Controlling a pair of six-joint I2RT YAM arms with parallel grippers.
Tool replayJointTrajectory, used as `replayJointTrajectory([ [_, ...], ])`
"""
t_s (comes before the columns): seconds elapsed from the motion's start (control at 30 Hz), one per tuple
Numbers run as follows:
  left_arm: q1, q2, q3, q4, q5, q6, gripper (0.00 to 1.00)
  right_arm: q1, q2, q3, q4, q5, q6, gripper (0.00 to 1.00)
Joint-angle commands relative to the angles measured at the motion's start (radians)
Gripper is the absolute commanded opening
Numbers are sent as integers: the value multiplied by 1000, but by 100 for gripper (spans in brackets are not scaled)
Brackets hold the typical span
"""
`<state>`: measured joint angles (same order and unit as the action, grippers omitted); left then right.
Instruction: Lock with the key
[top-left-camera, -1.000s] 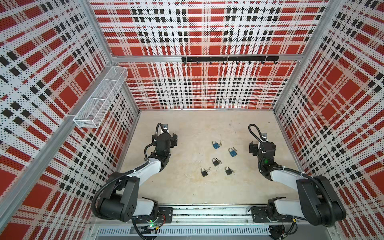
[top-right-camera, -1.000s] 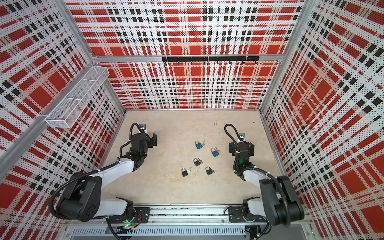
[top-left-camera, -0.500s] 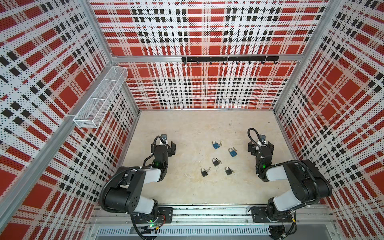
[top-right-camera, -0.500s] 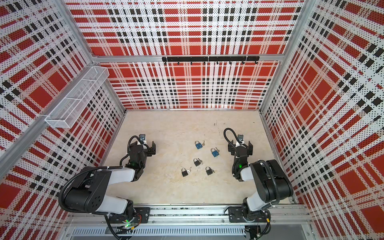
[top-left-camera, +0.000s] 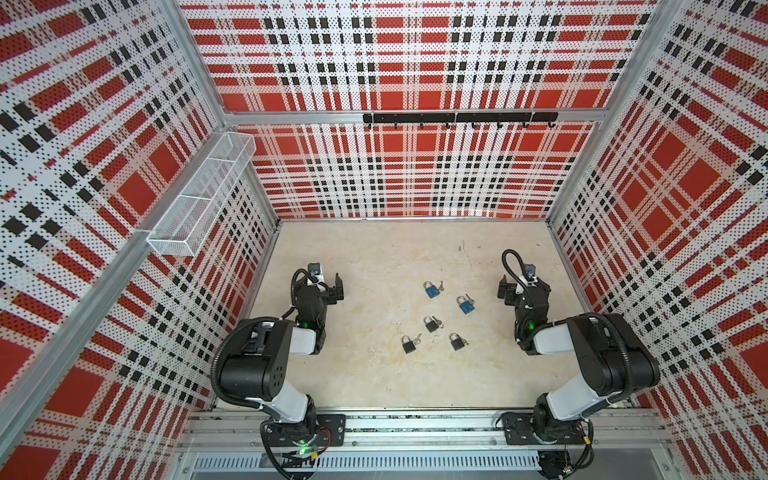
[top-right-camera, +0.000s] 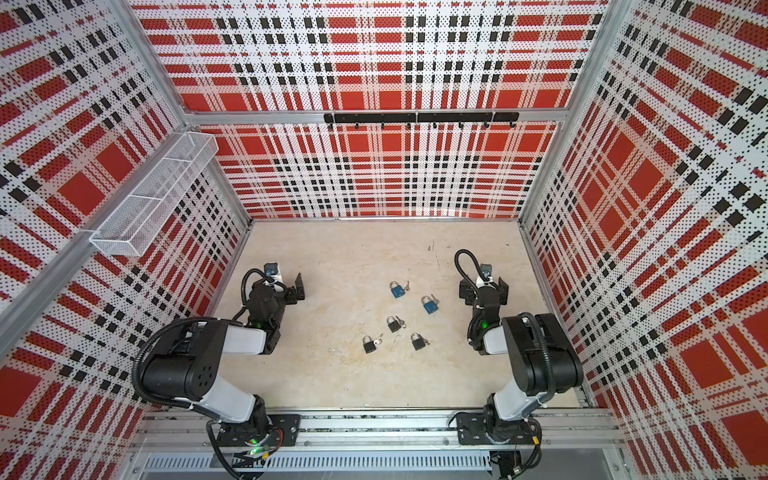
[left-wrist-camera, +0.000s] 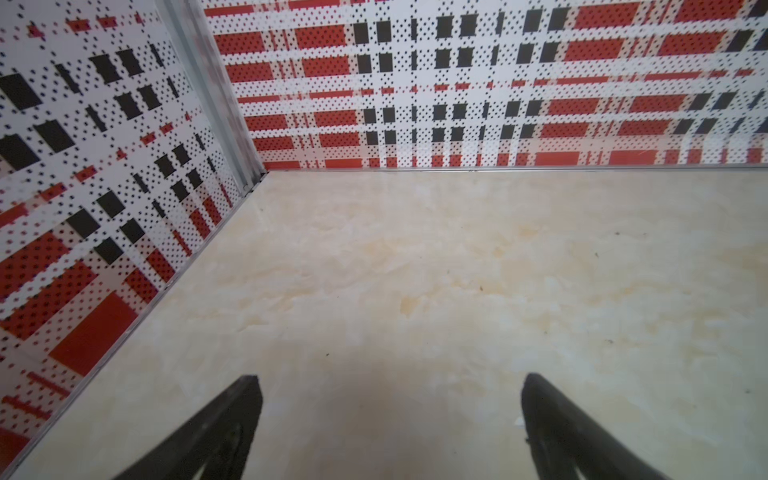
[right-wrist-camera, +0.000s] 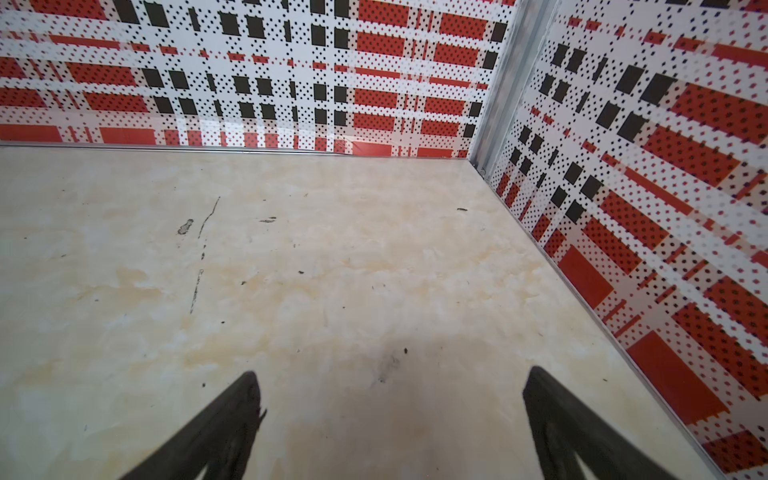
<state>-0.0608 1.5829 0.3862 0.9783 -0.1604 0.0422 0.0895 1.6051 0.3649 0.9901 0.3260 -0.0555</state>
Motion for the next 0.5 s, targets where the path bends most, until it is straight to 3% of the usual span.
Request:
replayJointTrajectory([
  [0.0, 4, -9, 6, -26, 32, -16, 99, -2, -9, 11, 2, -20, 10, 100],
  [0.47, -25, -8, 14, -37, -3, 13, 99, -2, -8, 8, 11, -20, 8, 100],
])
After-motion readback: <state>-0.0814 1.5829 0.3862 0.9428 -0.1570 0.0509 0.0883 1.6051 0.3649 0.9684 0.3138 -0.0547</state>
